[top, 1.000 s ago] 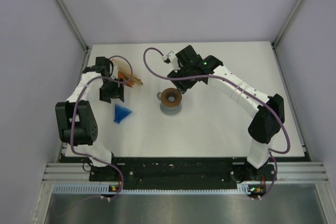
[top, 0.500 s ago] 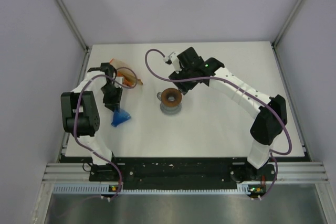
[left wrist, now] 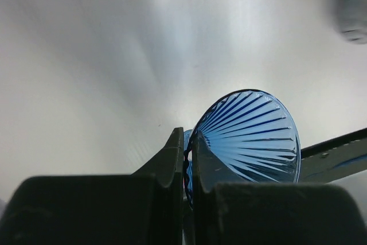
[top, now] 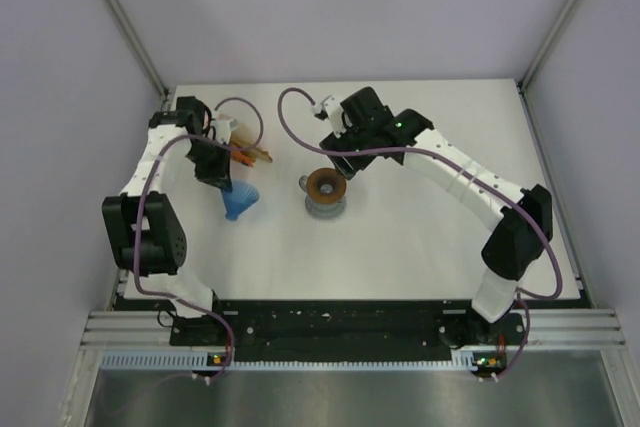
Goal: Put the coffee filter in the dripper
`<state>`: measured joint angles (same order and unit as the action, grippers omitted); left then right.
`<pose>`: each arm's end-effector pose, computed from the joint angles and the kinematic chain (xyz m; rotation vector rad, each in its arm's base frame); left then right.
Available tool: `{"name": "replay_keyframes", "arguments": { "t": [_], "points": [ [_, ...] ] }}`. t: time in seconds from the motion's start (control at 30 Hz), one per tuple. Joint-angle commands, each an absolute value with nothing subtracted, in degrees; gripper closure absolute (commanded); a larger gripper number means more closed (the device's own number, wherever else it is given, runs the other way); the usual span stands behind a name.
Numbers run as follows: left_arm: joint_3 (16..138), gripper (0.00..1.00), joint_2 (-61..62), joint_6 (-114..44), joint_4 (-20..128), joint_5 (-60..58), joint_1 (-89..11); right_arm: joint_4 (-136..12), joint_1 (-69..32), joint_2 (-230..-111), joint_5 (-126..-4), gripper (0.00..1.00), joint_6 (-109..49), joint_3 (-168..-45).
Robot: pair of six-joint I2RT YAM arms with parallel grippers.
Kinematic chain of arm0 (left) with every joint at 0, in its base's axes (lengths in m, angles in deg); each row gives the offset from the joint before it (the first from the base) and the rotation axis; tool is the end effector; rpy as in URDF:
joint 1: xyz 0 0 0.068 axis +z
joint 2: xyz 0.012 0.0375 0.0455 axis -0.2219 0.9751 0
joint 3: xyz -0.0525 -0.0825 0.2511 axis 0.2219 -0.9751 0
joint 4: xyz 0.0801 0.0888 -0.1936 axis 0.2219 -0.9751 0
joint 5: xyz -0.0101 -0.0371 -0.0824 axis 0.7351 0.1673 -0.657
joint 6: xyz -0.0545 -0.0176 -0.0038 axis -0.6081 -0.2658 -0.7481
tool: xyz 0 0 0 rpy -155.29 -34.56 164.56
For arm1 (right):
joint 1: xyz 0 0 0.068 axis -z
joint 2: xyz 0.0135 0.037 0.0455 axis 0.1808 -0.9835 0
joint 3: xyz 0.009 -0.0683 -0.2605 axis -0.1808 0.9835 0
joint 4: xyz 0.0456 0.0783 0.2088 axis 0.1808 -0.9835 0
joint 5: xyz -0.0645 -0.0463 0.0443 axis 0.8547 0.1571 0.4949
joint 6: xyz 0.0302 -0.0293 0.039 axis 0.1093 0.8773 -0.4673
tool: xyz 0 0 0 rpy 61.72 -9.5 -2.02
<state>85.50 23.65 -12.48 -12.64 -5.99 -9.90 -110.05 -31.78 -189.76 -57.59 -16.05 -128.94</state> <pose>0.2901 0.0055 0.2538 0.2238 2.9494 -0.3129 0.2596 0.2354 0.3305 -1.0391 2.2558 0.2651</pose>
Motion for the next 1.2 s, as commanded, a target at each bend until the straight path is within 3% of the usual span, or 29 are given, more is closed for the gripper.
{"name": "replay_keyframes", "arguments": {
  "t": [0.0,0.2,0.3,0.67,0.77,1.0,1.1,1.13,1.17],
  "points": [
    [96.00,1.00,16.96,-14.08,-13.66,-23.61,-10.97,-104.13,-31.42,-183.19,-63.96,0.40,-19.14,-129.58],
    [98.31,1.00,13.79,-20.23,-4.88,-28.03,-18.43,-86.67,-31.51,-178.79,-75.47,0.42,-34.67,-124.50],
    [98.31,1.00,12.82,-21.64,-0.66,-26.36,-22.65,-79.70,-32.55,-178.52,-73.75,0.45,-39.97,-121.68],
    [100.33,1.00,13.08,-22.70,3.13,-26.79,-28.20,-82.58,-34.05,-183.53,-68.10,0.46,-39.10,-122.03],
    [100.68,1.00,13.35,-22.96,3.92,-27.49,-28.64,-82.93,-34.05,-185.02,-70.65,0.55,-39.10,-122.28],
    [101.12,1.00,14.14,-25.25,5.68,-28.99,-29.17,-83.29,-33.36,-186.08,-72.94,0.98,-38.92,-122.46],
    [101.12,0.98,14.32,-24.99,5.86,-30.04,-29.17,-83.55,-31.78,-184.94,-72.68,1.00,-39.01,-121.59],
    [101.03,0.88,14.23,-24.90,5.95,-30.48,-29.08,-83.55,-31.16,-184.33,-72.59,1.00,-39.01,-121.15],
    [101.12,0.72,14.49,-24.81,6.12,-30.83,-29.17,-83.55,-30.72,-183.54,-72.41,1.00,-38.83,-120.71]
  ]
}}
